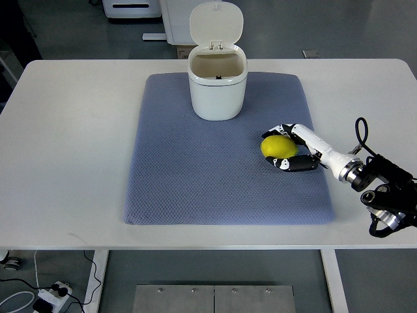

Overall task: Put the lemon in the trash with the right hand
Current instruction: 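Close the right hand's fingers around the yellow lemon, then lift the lemon with the right hand, pulling it away from the mat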

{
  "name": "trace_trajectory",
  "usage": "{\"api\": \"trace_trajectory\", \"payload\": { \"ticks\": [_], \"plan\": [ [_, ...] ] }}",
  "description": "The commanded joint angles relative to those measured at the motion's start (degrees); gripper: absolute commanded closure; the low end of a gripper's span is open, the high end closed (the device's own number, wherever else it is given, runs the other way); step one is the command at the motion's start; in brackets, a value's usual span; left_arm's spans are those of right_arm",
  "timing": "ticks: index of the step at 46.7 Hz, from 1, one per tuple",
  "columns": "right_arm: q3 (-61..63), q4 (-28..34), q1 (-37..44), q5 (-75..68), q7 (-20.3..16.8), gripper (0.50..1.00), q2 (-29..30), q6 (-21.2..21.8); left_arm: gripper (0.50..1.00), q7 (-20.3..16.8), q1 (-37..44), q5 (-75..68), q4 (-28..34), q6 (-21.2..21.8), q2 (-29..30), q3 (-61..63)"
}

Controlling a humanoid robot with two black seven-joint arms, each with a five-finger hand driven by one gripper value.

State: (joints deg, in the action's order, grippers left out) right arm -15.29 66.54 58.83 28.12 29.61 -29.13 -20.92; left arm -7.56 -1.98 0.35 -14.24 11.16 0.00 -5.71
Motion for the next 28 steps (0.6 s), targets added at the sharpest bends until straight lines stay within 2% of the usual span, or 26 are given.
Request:
{"api": "trace_trajectory", "payload": {
  "ticks": [1, 9, 17, 28],
  "plan": [
    [0.08, -0.01, 0.58, -0.34, 0.36, 0.998, -0.58, 0.09, 0.5, 0.0, -0.04, 0.0, 0.0, 0.0, 0.0, 0.0],
    [0.61, -0.01, 2.07, -1.66, 0.44, 0.998, -4.53, 0.45, 0.5, 0.0, -0.04, 0.0, 0.0, 0.0, 0.0, 0.0],
    [0.78, -0.8, 4.8, -4.73, 0.53, 0.996, -8.48, 3.52, 0.5, 0.0, -0.04, 0.0, 0.0, 0.0, 0.0, 0.0],
    [1.75, -11.43, 8.22, -9.66, 0.45, 0.994, -9.54, 12.39, 0.5, 0.0, -0.04, 0.0, 0.0, 0.0, 0.0, 0.0]
  ]
}}
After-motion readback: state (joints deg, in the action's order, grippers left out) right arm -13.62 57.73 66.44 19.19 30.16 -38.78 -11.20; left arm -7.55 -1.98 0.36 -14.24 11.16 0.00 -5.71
